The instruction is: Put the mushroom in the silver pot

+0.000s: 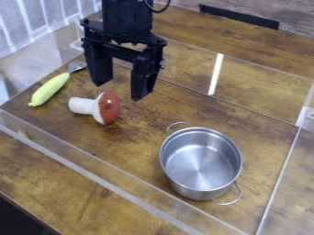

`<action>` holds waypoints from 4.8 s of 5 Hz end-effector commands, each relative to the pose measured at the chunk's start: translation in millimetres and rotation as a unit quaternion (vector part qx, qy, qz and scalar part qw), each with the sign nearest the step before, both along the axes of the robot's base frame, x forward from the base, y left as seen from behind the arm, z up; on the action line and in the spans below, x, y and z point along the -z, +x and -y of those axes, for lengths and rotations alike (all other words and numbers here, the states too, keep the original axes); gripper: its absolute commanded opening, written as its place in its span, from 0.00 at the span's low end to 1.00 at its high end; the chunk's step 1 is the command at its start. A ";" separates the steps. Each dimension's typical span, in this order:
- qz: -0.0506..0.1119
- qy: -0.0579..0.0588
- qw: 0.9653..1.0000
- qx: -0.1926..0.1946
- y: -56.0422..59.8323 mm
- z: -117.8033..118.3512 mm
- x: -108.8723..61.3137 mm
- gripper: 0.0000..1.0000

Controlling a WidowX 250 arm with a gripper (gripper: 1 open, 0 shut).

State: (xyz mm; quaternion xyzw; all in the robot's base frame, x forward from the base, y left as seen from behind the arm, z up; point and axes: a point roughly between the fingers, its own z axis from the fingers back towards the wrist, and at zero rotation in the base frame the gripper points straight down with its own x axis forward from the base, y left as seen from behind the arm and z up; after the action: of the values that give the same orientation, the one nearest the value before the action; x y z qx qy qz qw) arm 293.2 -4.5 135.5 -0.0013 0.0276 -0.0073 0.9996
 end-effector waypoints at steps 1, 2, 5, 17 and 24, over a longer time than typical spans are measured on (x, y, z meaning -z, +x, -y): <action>-0.012 0.002 1.000 0.017 -8.8 0.5 13.8 1.00; -0.019 0.007 0.999 0.035 -0.2 -4.3 21.9 1.00; -0.027 0.021 0.997 0.072 16.7 -13.0 55.0 1.00; 0.004 0.017 1.000 0.019 23.5 -41.3 56.3 0.00; 0.043 0.006 0.991 0.128 16.2 38.5 -10.0 1.00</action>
State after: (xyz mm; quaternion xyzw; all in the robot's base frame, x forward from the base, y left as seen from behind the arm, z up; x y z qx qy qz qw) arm 307.2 -44.6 135.1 0.0090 0.0037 -0.1376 0.9904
